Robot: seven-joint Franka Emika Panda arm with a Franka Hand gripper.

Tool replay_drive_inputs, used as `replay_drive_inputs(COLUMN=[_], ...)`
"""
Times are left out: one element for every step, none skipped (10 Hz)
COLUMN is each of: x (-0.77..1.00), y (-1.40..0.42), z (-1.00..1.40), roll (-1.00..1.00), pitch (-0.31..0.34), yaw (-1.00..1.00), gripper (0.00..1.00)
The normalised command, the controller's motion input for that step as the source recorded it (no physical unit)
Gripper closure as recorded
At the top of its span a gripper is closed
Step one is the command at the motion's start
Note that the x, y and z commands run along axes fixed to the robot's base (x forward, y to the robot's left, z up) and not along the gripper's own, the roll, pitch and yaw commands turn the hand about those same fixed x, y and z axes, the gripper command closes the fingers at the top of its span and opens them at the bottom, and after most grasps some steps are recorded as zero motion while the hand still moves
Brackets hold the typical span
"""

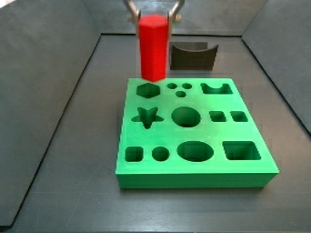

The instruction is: Insert the hexagon object.

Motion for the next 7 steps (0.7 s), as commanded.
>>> replay_drive_inputs(x=[0.0,0.0,0.0,0.0,-0.01,-0.15,-0.25], y=[0.07,0.0,0.0,0.0,0.0,0.0,0.0], z=[-0.5,-0.46,-0.41,-0.34,-0.25,-0.23,-0.16], roll=[0.0,-0.05,-0.04,-0.05,-0.07,-0.03,0.0], pitch=[-0.043,-0.05,-0.017,-0.007,-0.017,-0.017,-0.027], yaw=[-0.13,-0.12,-0.15,-0.11,-0.06,-0.05,-0.04], gripper=[1.0,1.0,1.0,1.0,1.0,1.0,1.0])
